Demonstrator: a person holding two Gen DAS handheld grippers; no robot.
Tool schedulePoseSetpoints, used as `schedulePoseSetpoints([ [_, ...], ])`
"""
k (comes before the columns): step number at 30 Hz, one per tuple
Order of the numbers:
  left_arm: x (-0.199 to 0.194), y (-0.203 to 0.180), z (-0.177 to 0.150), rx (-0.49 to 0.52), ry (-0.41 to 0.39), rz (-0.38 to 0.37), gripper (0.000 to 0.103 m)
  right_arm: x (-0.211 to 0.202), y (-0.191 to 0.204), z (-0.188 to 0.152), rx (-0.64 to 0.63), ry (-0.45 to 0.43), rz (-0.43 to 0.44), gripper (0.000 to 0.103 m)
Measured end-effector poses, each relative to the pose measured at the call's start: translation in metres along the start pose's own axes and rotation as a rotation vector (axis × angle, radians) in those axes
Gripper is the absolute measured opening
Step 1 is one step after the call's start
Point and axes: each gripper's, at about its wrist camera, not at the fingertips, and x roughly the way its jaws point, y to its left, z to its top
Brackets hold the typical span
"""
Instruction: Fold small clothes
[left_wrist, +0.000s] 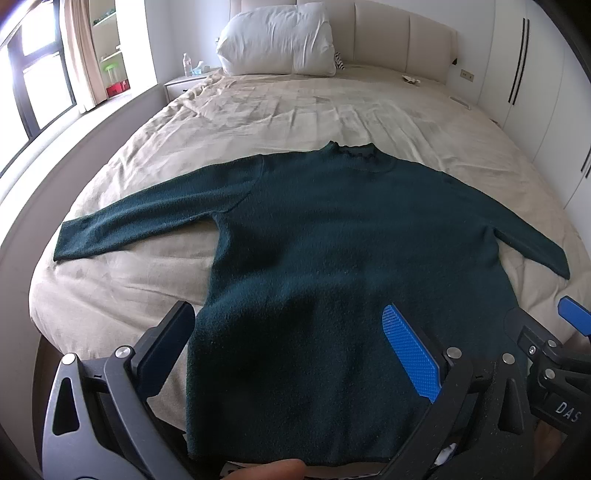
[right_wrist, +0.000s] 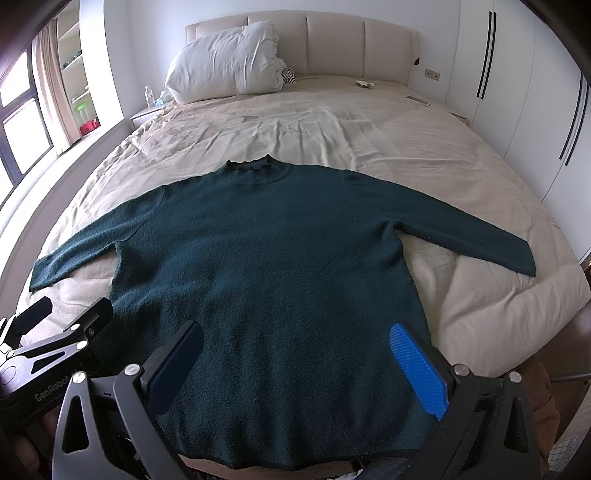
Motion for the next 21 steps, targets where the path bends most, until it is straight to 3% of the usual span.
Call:
schedulePoseSetpoints([
  [16,0.014,0.007,0.000,-0.009,0.025,-0.014,0.103,0.007,0.000,-0.010,0.003,0.006,0.004,0.103],
  [19,0.021,0.018,0.001,-0.042,0.041,-0.060,0.103,0.010,0.001,-0.015,0.006,0.010,0.009,0.103],
  [21,0.026,0.032,0.004,-0.094,0.045,-0.129,0.103,0.012,0.002,-0.017,0.005,0.012,0.021,0.103],
])
